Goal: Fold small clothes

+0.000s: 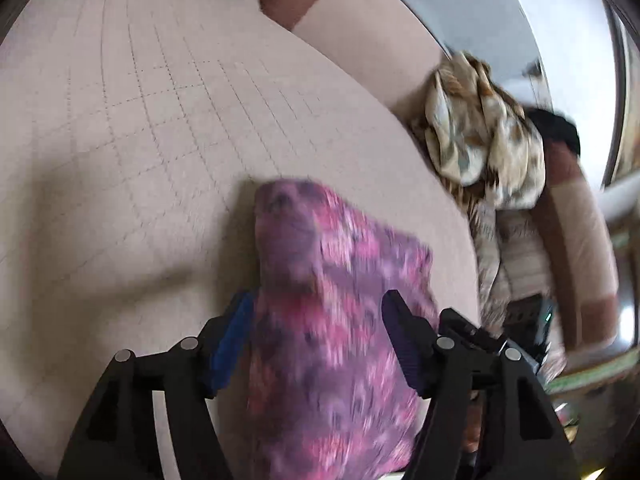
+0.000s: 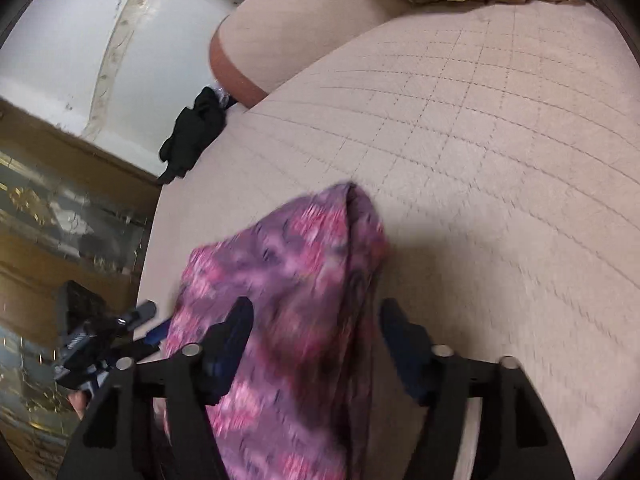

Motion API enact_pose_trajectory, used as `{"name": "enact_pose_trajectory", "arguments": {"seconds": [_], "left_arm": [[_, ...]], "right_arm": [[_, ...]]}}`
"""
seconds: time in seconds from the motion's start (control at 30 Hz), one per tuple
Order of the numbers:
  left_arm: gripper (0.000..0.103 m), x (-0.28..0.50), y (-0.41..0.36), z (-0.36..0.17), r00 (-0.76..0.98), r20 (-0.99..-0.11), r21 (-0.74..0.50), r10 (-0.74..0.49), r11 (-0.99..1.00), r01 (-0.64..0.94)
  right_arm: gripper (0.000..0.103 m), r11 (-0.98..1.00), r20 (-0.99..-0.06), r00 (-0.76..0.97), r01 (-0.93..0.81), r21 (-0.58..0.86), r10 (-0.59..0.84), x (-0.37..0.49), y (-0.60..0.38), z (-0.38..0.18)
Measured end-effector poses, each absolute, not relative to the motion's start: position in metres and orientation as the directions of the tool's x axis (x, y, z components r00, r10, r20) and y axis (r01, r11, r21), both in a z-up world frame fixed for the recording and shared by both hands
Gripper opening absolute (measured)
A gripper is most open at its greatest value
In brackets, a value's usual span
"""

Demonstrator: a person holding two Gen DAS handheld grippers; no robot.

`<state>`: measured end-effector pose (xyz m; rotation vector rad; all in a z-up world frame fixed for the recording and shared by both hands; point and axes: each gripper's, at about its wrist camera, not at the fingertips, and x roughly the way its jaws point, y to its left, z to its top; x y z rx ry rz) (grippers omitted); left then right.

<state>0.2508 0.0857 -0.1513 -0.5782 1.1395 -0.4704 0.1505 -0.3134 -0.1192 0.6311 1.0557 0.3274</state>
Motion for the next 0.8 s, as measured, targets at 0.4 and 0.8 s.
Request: {"name": "enact_pose_trajectory", "arguments": {"seconds": [0.4,0.8], "left_arm": [[0.029,0.191,0.092,-0.184,0.331,-0.787,-0.546,-0.52,0.837,0.016],[0.07,0.109,0.112,-0.176,0.36,-0.788,-0.536,-0.499,0.844,-0.006]], "right_arm": [[0.009,0.807,-0.766,0.401,0.1,0.581,0.502,0.087,-0.303,-0.143],[0.081,0.799,-0.736,0.442,0.069,0.597,0.512,0.02,-0.295,-0.125]]}}
